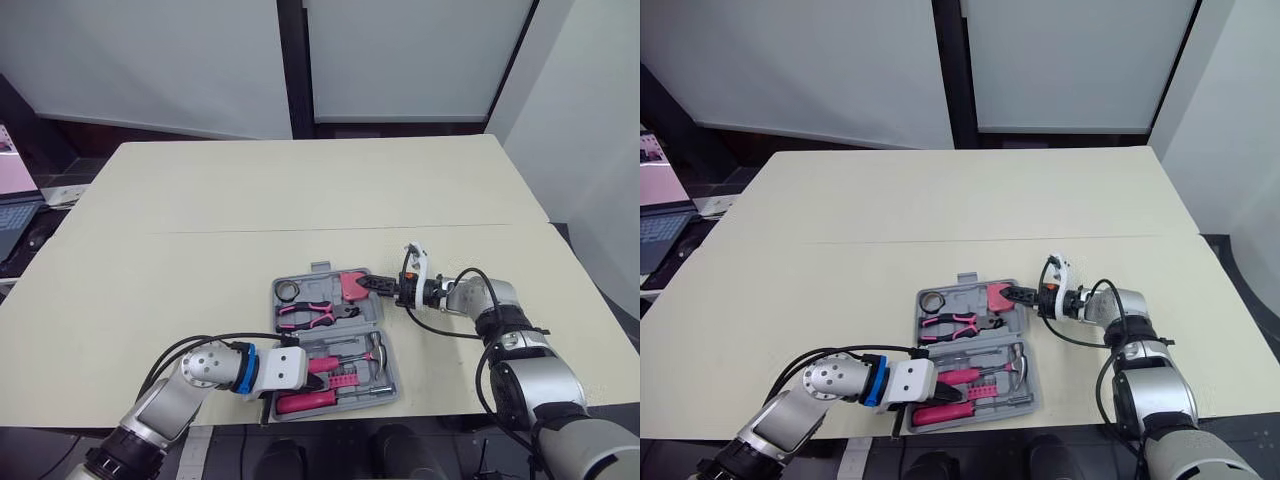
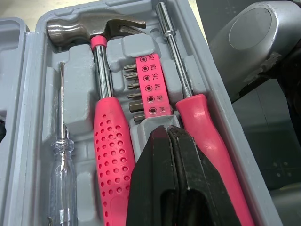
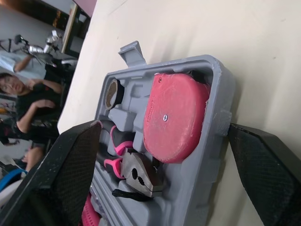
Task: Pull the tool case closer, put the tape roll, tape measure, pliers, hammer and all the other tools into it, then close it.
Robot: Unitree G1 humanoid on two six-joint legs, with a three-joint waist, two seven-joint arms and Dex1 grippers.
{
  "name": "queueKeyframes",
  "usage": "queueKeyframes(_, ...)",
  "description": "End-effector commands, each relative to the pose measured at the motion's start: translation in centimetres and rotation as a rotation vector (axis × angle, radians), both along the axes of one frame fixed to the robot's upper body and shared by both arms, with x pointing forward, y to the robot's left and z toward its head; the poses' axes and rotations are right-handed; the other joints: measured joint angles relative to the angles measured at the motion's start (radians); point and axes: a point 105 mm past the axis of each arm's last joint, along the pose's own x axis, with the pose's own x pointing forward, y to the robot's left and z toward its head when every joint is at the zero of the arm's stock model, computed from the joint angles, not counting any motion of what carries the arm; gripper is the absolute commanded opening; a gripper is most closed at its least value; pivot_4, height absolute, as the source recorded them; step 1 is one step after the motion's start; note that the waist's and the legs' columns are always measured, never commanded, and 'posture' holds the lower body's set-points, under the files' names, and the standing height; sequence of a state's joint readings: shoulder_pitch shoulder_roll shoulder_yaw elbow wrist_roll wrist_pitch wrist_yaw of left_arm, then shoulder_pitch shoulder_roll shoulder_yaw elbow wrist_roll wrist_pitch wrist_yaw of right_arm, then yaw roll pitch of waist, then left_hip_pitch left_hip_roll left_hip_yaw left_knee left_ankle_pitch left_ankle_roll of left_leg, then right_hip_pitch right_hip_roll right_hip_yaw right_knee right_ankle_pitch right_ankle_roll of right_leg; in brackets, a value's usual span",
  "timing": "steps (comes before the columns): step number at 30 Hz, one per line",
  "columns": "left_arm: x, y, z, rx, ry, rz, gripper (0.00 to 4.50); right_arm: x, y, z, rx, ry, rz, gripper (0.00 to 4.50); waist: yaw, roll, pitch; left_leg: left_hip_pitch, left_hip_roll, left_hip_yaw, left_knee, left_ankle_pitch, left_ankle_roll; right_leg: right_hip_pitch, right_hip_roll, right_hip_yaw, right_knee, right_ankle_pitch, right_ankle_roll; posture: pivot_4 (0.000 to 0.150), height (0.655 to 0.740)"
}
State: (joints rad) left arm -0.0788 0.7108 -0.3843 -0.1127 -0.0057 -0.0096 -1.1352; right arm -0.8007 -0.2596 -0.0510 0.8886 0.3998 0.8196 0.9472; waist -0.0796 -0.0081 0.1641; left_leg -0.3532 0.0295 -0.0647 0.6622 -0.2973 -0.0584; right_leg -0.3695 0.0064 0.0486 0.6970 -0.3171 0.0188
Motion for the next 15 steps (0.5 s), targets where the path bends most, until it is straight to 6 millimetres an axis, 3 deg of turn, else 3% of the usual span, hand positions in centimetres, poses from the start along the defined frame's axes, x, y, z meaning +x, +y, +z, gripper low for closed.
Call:
queueKeyframes(1, -1.2, 1.1, -2.3, 0.092, 0.068, 0.012, 0.00, 0.4, -0.9, 0.6, -0.049, -0.039, 0.004, 4.49, 0.001, 0.000, 0.000, 0.000, 0.000, 0.000, 0.000, 0.000, 0.000, 0.000, 0.000, 0.000, 0.000, 0.000, 0.000, 0.150, 0.7400)
queueKeyframes(7, -1.5, 0.8, -2.4, 0.088, 0.078, 0.008, 0.00, 0.5, -0.5, -0.2, -0.094, -0.019, 0.004, 4.49, 0.002, 0.000, 0.000, -0.001, 0.000, -0.002, 0.000, 0.000, 0.000, -0.001, -0.002, 0.000, -0.001, 0.000, 0.000, 0.150, 0.7400)
queueKeyframes(11, -1.7, 0.8, -2.4, 0.088, 0.082, 0.004, 0.00, 0.8, 0.9, -0.6, -0.084, -0.003, -0.002, 4.49, -0.001, 0.001, -0.001, 0.000, 0.000, -0.002, 0.000, 0.000, 0.000, 0.000, -0.002, 0.000, 0.000, 0.000, 0.000, 0.150, 0.7400)
queueKeyframes(15, -1.8, 0.8, -2.4, 0.094, 0.085, 0.000, 0.00, 1.3, 2.7, 0.4, 0.006, 0.021, -0.012, 4.49, -0.004, 0.001, -0.001, 0.000, 0.000, -0.002, -0.001, 0.000, 0.000, 0.000, -0.001, 0.000, 0.000, 0.000, 0.000, 0.150, 0.7400)
